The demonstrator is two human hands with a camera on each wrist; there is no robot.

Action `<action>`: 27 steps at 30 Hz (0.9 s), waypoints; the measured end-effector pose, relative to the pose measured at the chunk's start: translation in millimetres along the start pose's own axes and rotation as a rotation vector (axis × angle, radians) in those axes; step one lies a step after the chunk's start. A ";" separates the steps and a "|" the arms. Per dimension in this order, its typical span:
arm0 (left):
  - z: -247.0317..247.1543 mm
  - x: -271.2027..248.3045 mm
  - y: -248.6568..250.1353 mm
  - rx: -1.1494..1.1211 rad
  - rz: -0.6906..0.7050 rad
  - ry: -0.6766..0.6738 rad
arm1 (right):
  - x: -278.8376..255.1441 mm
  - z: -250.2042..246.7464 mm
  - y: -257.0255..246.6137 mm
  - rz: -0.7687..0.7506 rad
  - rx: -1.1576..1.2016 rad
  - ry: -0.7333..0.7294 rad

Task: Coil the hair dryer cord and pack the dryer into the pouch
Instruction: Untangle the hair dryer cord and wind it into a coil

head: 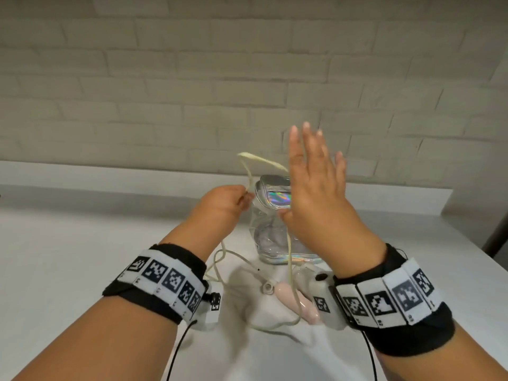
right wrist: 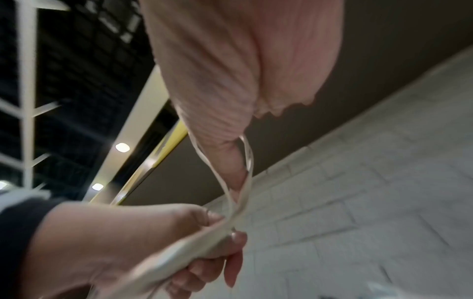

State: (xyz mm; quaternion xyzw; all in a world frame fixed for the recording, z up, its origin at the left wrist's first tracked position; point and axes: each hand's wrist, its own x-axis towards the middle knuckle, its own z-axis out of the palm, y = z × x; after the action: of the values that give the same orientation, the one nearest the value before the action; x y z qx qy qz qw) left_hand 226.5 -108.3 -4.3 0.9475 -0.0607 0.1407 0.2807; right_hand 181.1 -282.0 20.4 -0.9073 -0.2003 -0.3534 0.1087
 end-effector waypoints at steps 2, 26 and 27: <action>-5.0 1.0 4.8 0.100 -0.048 -0.077 | -2.6 -11.6 -13.4 -0.118 -0.095 0.176; 31.8 -36.4 -40.0 -1.052 -0.254 -0.242 | 26.7 -12.6 59.4 0.400 0.618 0.213; 33.5 -35.1 -34.6 -1.026 -0.249 -0.224 | 23.6 -6.1 54.0 0.355 0.505 0.090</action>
State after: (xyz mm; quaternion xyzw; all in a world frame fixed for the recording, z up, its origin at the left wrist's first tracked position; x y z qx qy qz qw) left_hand 207.5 -96.6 -59.6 0.6980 -0.0385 -0.0433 0.7137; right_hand 217.1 -325.7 38.0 -0.8559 -0.1150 -0.3077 0.3995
